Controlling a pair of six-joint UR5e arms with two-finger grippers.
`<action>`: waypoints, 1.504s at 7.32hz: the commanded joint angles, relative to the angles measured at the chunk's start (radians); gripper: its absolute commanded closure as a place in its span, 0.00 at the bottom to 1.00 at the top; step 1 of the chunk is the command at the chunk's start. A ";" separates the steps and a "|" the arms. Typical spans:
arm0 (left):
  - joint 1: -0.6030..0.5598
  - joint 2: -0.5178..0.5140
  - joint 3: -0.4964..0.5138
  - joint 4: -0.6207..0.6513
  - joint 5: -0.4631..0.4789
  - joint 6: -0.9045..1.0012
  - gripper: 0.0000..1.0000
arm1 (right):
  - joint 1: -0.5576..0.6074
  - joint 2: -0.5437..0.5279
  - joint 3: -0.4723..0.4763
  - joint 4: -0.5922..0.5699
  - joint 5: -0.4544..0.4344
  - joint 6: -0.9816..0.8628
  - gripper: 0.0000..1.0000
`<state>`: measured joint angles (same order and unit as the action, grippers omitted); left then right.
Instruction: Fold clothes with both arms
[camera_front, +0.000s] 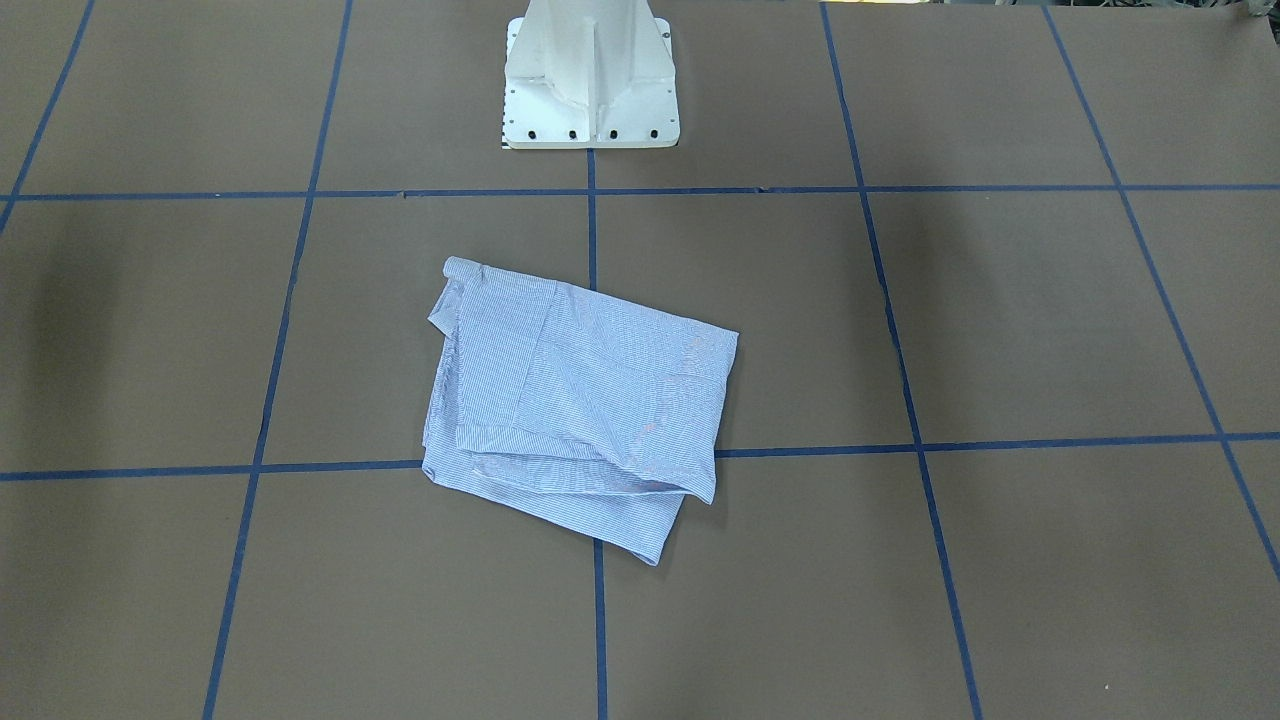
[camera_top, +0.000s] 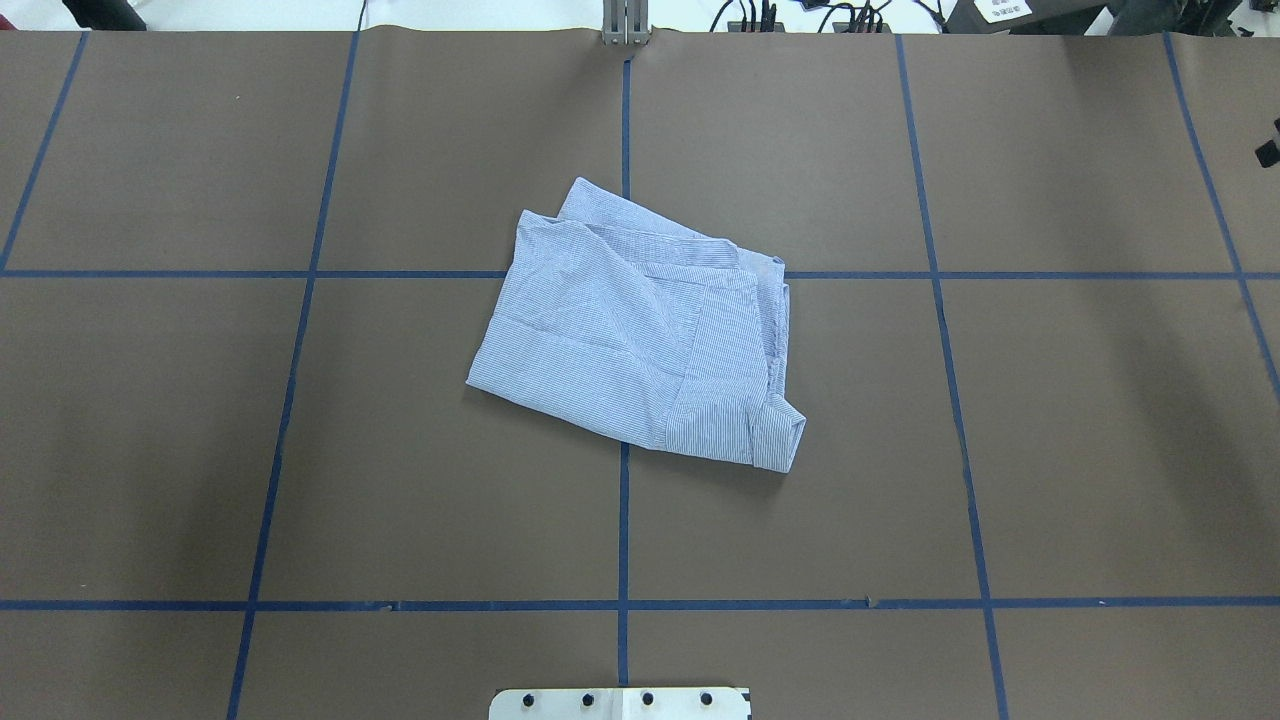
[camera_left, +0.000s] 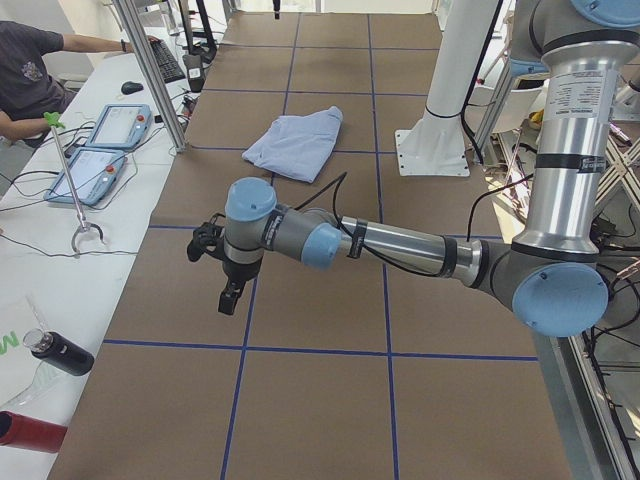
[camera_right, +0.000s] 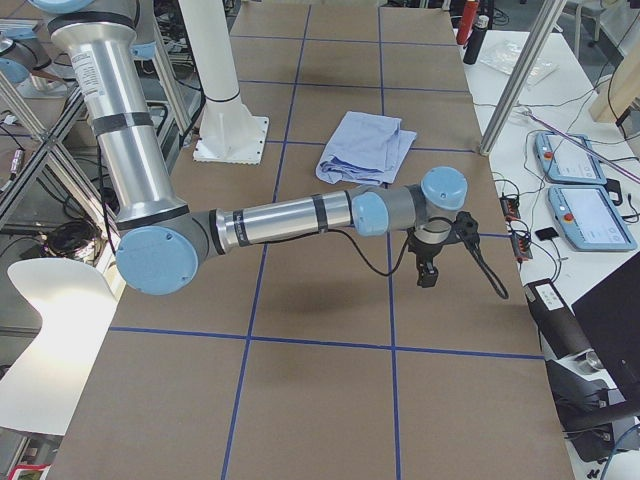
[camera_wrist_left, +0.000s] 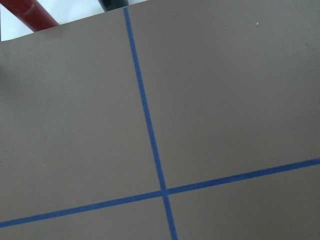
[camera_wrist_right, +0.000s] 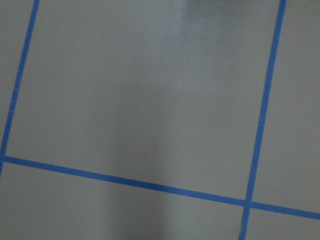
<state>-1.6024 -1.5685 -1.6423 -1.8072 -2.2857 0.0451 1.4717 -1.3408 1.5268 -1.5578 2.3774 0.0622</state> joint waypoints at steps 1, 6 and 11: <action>-0.027 0.041 0.035 -0.037 -0.002 0.024 0.00 | 0.041 -0.055 0.001 0.002 0.002 -0.024 0.00; 0.017 0.076 0.019 -0.012 0.083 0.012 0.00 | 0.039 -0.151 0.022 -0.072 -0.101 0.004 0.00; 0.088 0.085 0.001 0.052 0.074 -0.101 0.00 | 0.039 -0.270 0.205 -0.076 -0.024 0.220 0.00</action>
<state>-1.5150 -1.4875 -1.6354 -1.7963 -2.2070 -0.0844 1.5110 -1.6092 1.7239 -1.6343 2.3379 0.2720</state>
